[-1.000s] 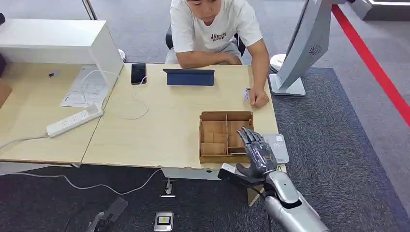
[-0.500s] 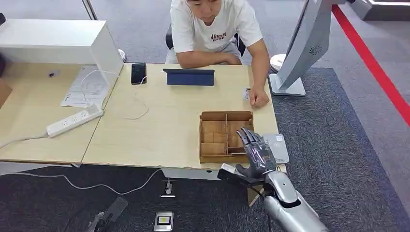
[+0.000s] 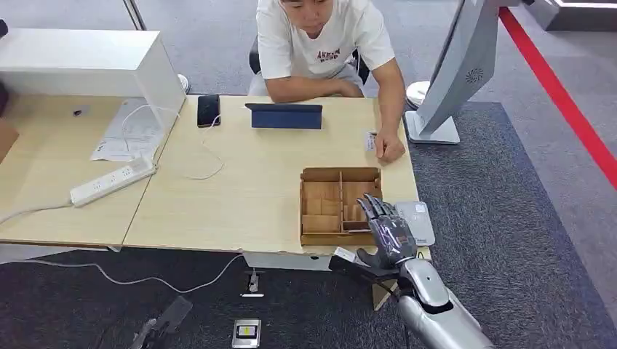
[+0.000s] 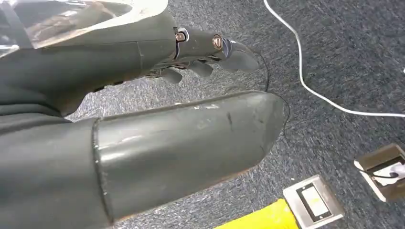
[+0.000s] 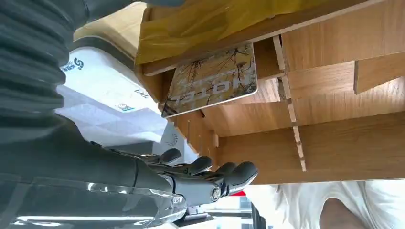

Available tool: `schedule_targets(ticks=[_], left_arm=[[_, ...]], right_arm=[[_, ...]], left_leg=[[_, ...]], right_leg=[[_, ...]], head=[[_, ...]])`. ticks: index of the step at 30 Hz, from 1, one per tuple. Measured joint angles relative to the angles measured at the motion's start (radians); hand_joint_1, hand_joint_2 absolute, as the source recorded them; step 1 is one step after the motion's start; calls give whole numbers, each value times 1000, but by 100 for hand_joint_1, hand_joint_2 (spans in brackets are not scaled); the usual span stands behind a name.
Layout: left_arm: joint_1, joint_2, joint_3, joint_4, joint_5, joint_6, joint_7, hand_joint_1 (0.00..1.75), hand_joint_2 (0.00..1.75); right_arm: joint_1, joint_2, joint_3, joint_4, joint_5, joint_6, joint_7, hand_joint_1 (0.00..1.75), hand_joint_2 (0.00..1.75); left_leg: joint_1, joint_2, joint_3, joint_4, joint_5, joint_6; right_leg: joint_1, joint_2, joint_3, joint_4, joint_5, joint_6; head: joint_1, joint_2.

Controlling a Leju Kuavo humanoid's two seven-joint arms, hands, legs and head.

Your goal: Pass the card to the sensor for recognition and then transmit it.

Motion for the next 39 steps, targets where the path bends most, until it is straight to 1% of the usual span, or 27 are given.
schedule_targets(ticks=[1,2,19,29,35,39], left_arm=[[0,0,0,0,0,0,0,0,0],[0,0,0,0,0,0,-1,0,0],[2,0,0,0,2,2,-10,0,0],[-4,0,-1,0,-18,1,-1,0,0],[-8,-1,-3,0,-23,1,2,0,0],[-14,-3,-4,0,-35,5,0,0,0]], right_arm=[[0,0,0,0,0,0,0,168,175],[0,0,0,2,1,0,0,175,175],[-8,5,-3,6,-4,19,-13,175,175],[-8,9,-11,15,-19,4,-18,175,175],[-16,12,-24,18,-47,-47,-41,175,175],[-54,8,-45,10,-86,-55,-95,175,175]], left_leg=[[0,0,0,0,0,0],[0,0,0,0,0,0],[0,0,0,0,0,0],[0,0,0,0,0,0],[0,0,0,0,0,0],[0,0,0,0,0,0]], right_leg=[[0,0,0,0,0,0],[0,0,0,0,0,0],[0,0,0,0,0,0],[0,0,0,0,0,0],[0,0,0,0,0,0],[0,0,0,0,0,0]], head=[[0,0],[0,0],[0,0],[0,0],[0,0],[0,0]])
